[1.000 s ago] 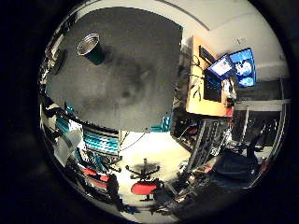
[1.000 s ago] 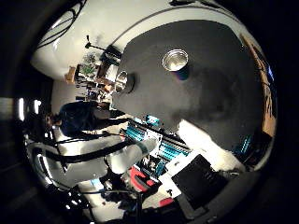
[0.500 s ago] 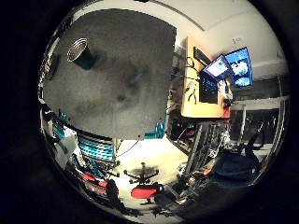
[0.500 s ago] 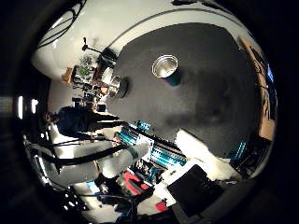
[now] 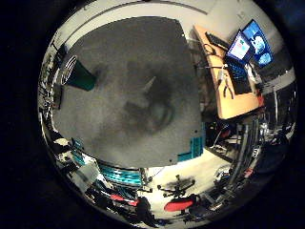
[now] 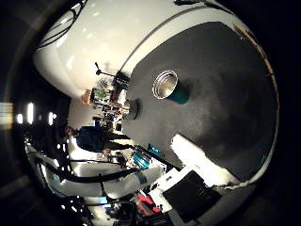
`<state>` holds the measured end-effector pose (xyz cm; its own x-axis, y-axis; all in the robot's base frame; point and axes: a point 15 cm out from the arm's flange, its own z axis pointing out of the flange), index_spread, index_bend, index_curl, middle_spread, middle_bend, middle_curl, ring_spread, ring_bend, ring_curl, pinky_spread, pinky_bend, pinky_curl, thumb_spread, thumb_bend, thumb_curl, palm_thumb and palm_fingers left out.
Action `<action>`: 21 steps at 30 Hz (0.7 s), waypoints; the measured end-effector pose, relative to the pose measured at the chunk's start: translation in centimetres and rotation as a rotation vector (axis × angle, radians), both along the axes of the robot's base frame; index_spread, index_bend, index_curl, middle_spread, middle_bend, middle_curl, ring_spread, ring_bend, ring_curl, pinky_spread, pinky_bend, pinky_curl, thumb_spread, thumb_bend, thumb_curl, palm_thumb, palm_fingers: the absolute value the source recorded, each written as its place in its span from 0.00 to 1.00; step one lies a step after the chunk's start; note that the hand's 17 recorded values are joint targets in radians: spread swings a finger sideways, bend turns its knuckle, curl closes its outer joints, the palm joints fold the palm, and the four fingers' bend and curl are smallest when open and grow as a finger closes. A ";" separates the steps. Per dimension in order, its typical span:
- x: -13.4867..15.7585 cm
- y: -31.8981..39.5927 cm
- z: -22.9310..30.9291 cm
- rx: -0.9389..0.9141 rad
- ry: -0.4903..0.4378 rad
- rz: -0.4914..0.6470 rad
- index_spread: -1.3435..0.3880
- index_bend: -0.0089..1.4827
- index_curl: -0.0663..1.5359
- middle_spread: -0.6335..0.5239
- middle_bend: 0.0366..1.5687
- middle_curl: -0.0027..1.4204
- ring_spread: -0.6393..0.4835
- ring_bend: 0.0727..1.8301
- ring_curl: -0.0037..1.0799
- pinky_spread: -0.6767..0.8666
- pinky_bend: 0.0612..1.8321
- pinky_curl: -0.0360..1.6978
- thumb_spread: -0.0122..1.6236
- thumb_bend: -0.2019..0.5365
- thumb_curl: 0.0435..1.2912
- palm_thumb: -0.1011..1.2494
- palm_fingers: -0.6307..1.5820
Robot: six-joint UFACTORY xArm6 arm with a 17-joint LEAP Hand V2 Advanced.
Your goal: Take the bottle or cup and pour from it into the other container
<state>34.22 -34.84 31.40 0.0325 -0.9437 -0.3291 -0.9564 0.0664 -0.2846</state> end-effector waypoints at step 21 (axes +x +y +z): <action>3.4 3.8 -11.2 0.434 -0.157 -0.048 0.67 0.10 0.19 0.66 0.10 0.23 0.72 0.14 0.25 0.69 0.23 0.20 0.59 0.23 0.20 0.48 0.28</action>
